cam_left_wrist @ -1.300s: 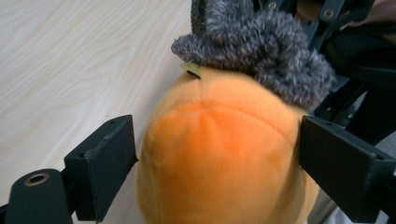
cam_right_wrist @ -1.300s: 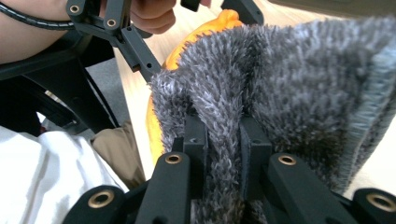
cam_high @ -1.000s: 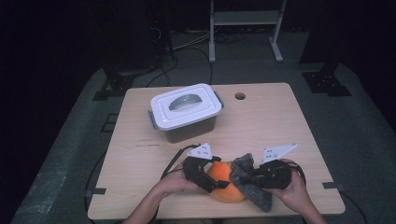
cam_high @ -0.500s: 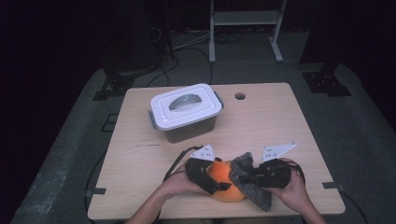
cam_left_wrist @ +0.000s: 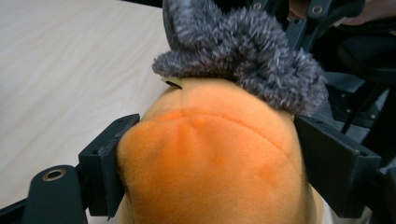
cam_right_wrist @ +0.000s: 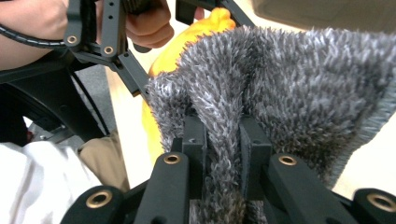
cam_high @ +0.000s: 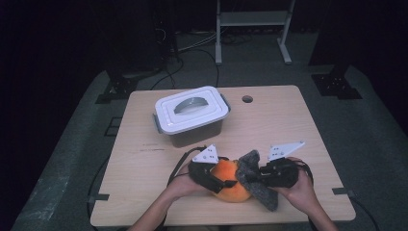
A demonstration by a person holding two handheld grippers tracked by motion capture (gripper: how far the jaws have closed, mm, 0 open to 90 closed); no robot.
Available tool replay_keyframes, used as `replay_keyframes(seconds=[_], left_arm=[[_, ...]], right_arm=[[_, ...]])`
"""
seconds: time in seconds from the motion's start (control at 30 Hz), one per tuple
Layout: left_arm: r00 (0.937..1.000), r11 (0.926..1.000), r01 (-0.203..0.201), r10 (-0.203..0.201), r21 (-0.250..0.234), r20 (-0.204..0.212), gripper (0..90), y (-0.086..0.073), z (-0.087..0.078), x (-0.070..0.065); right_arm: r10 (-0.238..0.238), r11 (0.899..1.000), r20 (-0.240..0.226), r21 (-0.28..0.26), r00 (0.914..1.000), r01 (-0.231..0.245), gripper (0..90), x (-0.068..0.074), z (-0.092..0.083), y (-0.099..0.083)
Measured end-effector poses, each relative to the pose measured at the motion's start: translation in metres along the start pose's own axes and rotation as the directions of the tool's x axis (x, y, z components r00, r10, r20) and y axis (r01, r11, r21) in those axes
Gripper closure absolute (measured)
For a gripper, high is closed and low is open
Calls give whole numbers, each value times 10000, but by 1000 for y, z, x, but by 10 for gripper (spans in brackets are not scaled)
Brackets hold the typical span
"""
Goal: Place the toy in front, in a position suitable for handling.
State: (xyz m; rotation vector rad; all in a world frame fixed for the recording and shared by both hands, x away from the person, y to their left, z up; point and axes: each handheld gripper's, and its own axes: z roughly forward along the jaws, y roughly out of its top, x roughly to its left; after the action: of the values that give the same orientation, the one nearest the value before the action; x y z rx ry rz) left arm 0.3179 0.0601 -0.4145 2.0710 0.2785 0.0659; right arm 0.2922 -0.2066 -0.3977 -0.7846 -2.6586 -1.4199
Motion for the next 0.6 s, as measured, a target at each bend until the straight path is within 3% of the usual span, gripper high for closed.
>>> replay_keyframes(seconds=[0.07, 0.23, 0.37, 0.43, 0.6], left_arm=[[9998, 9999, -111, 111, -12, -171, 175, -2, -3, 4], [9995, 9998, -172, 170, 78, 269, 144, -10, -8, 7], [9993, 9990, -208, 195, 395, 321, 73, -14, -7, 7], [9994, 9983, -52, 33, 585, 331, 25, -15, -5, 6], [9984, 9979, -11, -26, 654, 561, 8, -13, -2, 2]], right_arm=[[-24, 10000, 74, 36, 10000, 23, 751, -2, 4, 5], [-210, 9998, -171, 70, 9996, 211, 750, -6, 8, 19], [-287, 9996, -146, 78, 9995, 288, 749, -10, 14, 30], [-294, 9994, -304, 173, 9991, 300, 748, -9, 19, 30], [-330, 9990, -714, 266, 9969, 350, 750, 2, 25, 22]])
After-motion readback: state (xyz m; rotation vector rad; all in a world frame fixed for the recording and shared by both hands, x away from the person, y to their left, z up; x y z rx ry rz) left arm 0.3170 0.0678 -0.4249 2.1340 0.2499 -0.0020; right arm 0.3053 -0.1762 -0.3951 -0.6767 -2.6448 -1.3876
